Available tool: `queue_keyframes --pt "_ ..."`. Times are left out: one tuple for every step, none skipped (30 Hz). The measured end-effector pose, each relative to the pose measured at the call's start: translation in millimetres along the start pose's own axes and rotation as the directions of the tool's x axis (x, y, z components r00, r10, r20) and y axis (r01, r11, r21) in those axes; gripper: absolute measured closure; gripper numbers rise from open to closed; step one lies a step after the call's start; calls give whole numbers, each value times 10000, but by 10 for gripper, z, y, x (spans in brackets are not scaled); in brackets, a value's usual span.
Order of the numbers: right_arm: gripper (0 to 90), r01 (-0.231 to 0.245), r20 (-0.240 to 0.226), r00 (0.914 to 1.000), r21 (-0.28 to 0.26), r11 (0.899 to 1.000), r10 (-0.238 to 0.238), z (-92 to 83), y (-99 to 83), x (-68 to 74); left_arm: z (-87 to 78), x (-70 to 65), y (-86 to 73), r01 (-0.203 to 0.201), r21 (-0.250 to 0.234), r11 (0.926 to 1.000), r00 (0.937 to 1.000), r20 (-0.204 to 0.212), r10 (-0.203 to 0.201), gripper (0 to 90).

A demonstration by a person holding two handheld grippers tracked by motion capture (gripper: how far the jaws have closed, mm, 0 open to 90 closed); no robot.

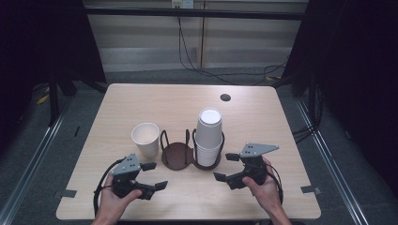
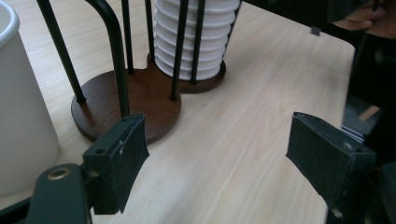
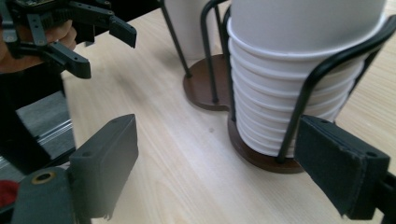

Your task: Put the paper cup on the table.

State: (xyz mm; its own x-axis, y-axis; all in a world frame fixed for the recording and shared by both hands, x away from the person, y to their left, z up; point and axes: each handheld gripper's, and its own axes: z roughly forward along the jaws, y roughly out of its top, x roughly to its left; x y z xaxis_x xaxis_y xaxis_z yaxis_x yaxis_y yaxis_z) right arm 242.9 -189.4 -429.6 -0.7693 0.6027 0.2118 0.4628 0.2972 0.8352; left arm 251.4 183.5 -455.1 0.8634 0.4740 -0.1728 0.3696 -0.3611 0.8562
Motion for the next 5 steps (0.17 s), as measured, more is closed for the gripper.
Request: queue_keyframes --pt "143 -14 125 9999 -2 10000 14 4 -8 4 33 0 -6 82 -10 10000 10000 -50 -82 200" --pt "143 -16 237 9997 31 10000 15 10 -19 10 54 3 -15 192 3 9998 9997 -158 -192 200" --pt "143 -1 336 9994 73 10000 -2 19 -33 13 73 4 -31 334 39 9994 9994 -54 -333 200" --pt "143 -14 383 9993 144 9999 9 28 -47 15 78 21 -50 440 210 9988 9989 141 -443 201" --pt "143 -14 383 9993 144 9999 9 28 -47 15 78 21 -50 440 210 9988 9989 141 -443 204"
